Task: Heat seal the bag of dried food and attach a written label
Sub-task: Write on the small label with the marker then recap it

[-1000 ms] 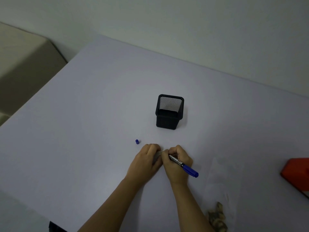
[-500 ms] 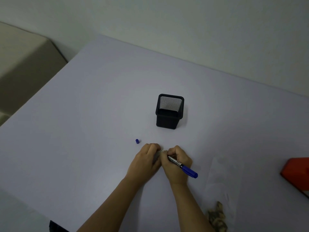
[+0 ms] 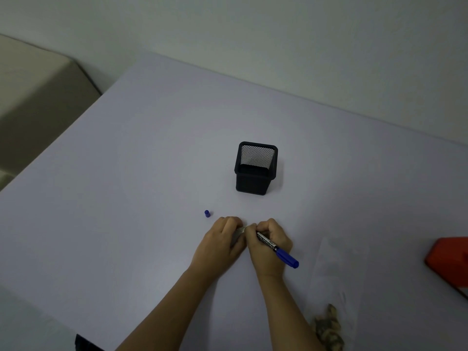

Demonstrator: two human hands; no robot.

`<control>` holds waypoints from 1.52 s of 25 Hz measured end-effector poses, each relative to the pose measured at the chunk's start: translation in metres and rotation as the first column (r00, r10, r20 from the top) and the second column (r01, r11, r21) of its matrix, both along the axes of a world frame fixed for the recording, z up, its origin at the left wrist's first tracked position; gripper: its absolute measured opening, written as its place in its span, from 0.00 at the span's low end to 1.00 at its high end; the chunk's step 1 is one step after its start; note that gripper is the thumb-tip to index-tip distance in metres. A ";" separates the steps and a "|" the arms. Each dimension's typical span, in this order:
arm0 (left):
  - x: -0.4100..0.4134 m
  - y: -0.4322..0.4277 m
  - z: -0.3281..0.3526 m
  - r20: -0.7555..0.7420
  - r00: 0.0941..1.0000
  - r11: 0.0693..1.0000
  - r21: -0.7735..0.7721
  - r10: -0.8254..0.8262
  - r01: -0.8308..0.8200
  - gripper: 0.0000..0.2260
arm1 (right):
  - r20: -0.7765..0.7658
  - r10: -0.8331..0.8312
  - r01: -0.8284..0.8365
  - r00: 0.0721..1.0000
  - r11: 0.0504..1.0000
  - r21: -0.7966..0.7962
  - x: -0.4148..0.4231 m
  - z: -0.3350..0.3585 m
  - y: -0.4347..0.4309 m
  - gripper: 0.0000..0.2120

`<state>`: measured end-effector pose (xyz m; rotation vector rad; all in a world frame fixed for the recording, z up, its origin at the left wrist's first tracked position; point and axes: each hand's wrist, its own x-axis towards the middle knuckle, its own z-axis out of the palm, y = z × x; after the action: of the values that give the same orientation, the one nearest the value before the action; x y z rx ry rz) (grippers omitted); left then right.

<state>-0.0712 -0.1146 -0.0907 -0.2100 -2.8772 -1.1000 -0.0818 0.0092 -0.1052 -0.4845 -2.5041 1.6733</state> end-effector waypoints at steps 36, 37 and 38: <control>-0.001 -0.001 0.001 -0.061 0.997 0.998 -0.042 -0.048 0.045 0.12 | 0.021 0.011 -0.010 1.000 0.999 -0.036 -0.005 -0.034 0.006 0.09; -0.001 -0.001 0.001 -0.062 0.997 0.998 -0.045 -0.050 0.047 0.13 | 0.018 0.005 -0.004 1.000 0.999 -0.046 -0.005 -0.034 0.005 0.09; -0.001 -0.001 0.001 -0.063 0.997 0.998 -0.046 -0.050 0.047 0.13 | 0.014 -0.002 0.002 1.000 0.999 -0.049 -0.005 -0.035 0.006 0.09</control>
<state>-0.0721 -0.1157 -0.0894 -0.3134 -2.8559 -1.0178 -0.0864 0.0148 -0.1404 -0.5047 -2.4763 1.7409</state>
